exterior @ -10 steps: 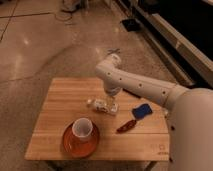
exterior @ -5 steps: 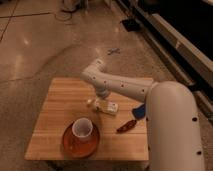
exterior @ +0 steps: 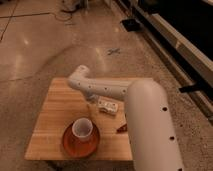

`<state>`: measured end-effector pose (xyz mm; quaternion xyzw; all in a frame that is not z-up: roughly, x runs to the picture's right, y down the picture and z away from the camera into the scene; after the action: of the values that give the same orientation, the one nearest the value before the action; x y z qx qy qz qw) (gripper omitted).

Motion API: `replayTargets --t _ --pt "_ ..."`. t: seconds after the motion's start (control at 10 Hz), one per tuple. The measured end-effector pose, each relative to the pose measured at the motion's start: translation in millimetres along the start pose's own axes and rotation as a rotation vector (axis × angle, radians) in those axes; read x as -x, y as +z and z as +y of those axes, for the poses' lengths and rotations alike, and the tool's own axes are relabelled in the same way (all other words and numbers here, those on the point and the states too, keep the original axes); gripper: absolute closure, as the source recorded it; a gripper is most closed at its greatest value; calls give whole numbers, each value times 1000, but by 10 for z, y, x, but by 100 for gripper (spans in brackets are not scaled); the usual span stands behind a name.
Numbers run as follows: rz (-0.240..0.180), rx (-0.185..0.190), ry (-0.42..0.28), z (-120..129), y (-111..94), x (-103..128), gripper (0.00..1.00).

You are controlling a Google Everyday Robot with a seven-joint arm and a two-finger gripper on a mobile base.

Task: Stand the bottle upright

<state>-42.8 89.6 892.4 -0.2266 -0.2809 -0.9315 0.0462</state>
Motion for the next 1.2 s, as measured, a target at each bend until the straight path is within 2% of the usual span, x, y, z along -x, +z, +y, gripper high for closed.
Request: replayTargets --t 0.1,0.3,0.5,0.6,0.9,1.0,1.1,1.2 --pt "-25 21 -9 45 24 -18 20" --pt "-48 55 -30 101 53 -136 22" --pt "-42 36 -25 90 120 -183 38" --pt "-37 13 -19 74 169 -175 50" --pt "-18 -21 -8 107 182 -111 82" --pt "1 -19 5 168 124 -72 92" --pt "24 -17 19 222 62 -36 97" --pt "64 -11 42 307 -63 -2 100"
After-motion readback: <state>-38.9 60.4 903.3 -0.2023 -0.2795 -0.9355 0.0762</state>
